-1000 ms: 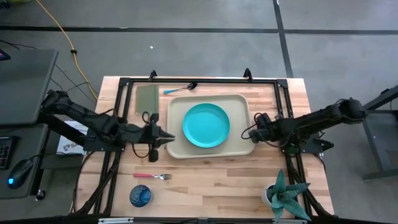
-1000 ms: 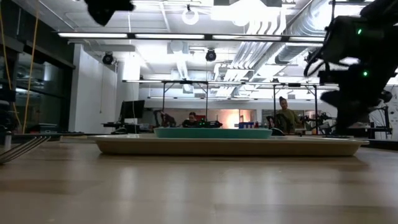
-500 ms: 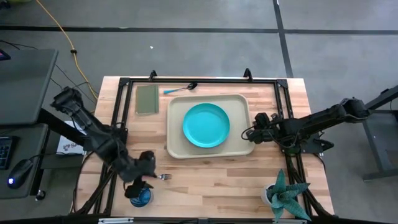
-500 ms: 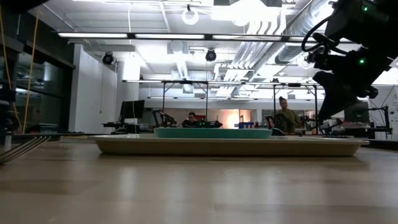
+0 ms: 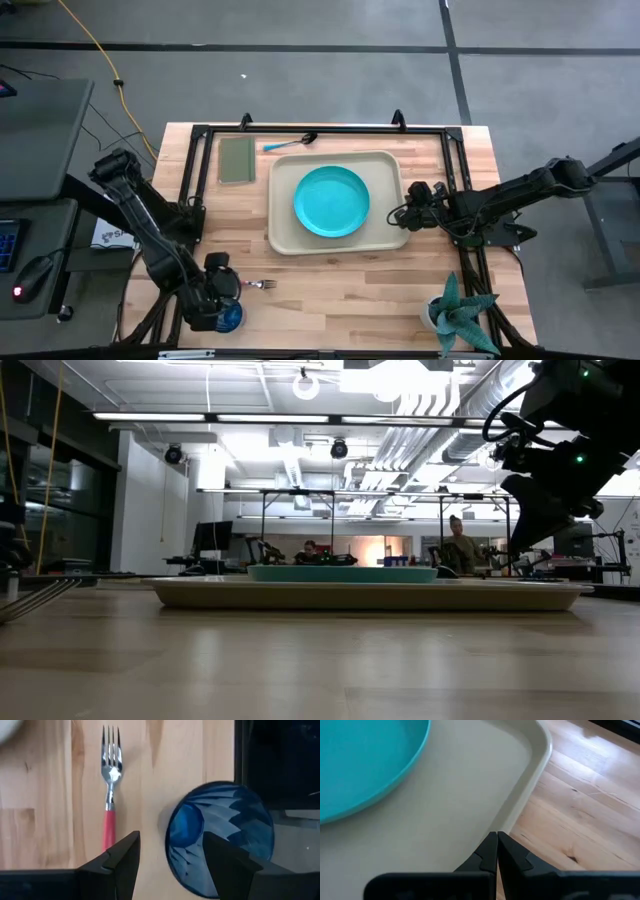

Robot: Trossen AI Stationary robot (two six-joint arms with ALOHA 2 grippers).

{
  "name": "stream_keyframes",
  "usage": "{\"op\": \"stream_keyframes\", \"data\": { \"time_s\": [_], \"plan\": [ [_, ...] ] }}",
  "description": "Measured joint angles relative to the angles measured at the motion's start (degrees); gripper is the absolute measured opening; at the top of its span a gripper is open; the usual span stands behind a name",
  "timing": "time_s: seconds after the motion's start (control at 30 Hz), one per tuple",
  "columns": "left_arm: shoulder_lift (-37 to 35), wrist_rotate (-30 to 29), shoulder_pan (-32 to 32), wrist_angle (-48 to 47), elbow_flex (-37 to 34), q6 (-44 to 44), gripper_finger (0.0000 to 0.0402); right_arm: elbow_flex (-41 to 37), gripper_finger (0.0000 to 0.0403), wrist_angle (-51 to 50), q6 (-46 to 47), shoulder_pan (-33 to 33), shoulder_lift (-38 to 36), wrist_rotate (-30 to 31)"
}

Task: Pick and place plate/cup/fork/spoon on tray
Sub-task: Put the blue cup to the top right side of the gray serving tray

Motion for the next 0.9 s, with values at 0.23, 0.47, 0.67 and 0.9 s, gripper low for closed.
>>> {"op": "stream_keyframes", "data": {
  "time_s": [0.23, 0.47, 0.67, 0.9],
  "plan": [
    [3.75, 1.32, -1.26, 0.44, -0.04, -0.34, 0.0197, 0.0, 0.0, 0.55, -0.44, -0.01, 0.38, -0.18],
    [7.94, 1.88, -0.52, 0.14, -0.04, 1.19, 0.0197, 0.0, 0.0, 0.63, -0.75, -0.01, 0.38, -0.2],
    [9.83, 2.24, 1.67, 0.11, -0.09, 5.26, 0.0176, 0.0, 0.0, 0.65, -0.86, -0.01, 0.38, -0.18],
    [8.69, 3.69, 7.23, 0.08, -0.09, 15.21, 0.0024, 0.0, 0.0, 0.65, -0.9, 0.0, 0.38, 0.21]
  ]
}}
